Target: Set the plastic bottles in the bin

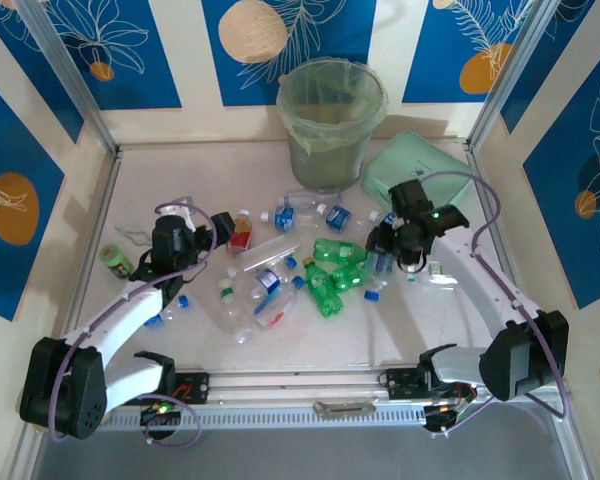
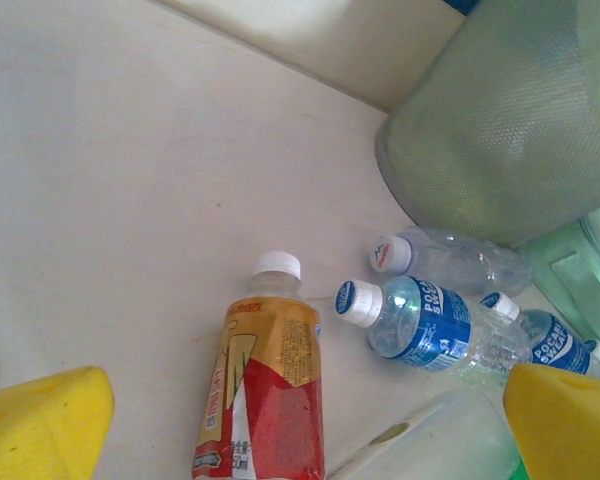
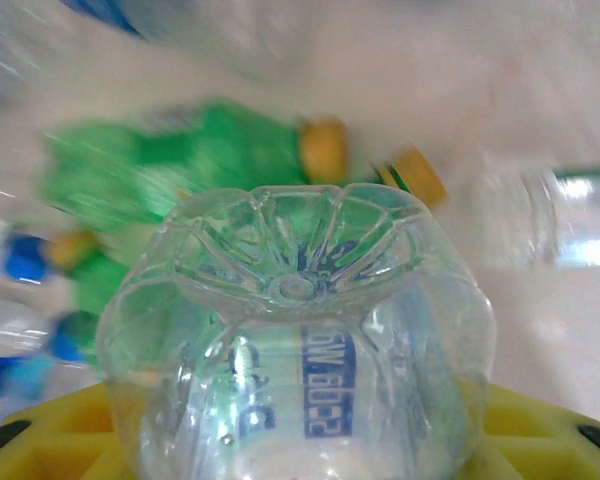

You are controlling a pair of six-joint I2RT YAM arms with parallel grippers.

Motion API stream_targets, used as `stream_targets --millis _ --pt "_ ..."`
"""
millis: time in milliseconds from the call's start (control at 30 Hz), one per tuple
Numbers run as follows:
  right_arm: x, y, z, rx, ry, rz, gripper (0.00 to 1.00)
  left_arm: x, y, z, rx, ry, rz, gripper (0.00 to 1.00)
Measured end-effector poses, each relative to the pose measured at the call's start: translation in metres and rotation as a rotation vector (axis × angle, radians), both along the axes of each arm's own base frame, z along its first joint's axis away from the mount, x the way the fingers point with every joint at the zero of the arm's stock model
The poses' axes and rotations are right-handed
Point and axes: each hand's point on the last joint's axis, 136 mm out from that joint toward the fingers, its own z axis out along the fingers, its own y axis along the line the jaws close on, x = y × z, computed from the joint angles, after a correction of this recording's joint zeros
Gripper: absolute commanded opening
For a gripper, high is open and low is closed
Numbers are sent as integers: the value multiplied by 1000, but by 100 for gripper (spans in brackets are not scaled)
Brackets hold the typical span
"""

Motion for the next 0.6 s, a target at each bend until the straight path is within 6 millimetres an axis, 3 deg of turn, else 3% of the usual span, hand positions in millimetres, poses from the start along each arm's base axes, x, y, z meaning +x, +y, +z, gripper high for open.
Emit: stream_targets --millis 267,600 --pt "99 44 123 194 -364 79 52 -2 -1 -3 -57 24 -22 100" --pt "226 94 237 339 -694 153 51 -21 -4 2 32 20 -109 100"
